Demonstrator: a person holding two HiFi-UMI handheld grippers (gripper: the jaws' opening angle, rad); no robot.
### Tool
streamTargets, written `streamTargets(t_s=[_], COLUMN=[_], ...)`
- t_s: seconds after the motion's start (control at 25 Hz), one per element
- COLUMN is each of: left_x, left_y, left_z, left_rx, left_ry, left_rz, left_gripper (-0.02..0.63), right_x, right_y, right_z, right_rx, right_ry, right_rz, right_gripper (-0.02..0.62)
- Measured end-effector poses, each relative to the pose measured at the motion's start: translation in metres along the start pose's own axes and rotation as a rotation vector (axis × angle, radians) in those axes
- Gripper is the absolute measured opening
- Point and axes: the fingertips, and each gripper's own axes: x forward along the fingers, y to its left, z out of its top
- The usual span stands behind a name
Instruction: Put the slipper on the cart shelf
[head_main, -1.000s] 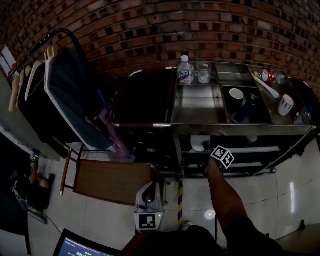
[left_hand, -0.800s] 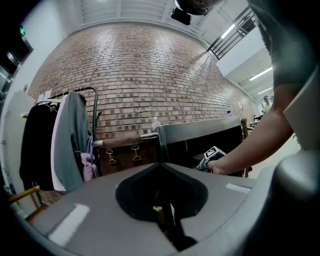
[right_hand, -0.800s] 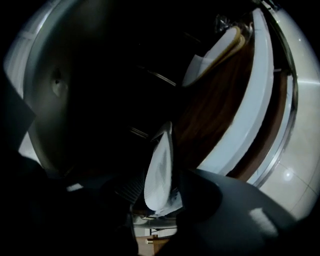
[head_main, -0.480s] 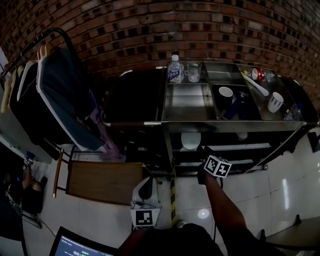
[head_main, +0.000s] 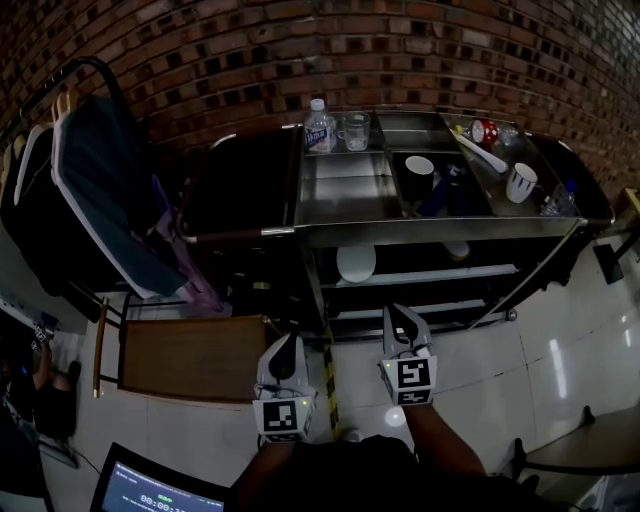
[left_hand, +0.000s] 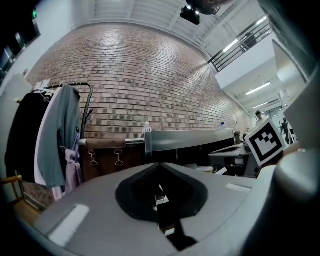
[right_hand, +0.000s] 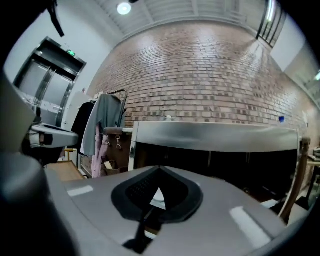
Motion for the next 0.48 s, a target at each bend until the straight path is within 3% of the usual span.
streamTargets(t_s=[0.48], left_x=[-0.008], left_y=[-0.022], left_z=[0.005], left_rx=[-0.015], left_ry=[-0.028], left_rz=[-0.032], left_gripper=[0.015], right_x=[-0.045], right_y=[0.026], right_z=[-0.001], right_rx=[-0.092], right_ry=[0.001], right_rz=[0.019], right_gripper=[0.002])
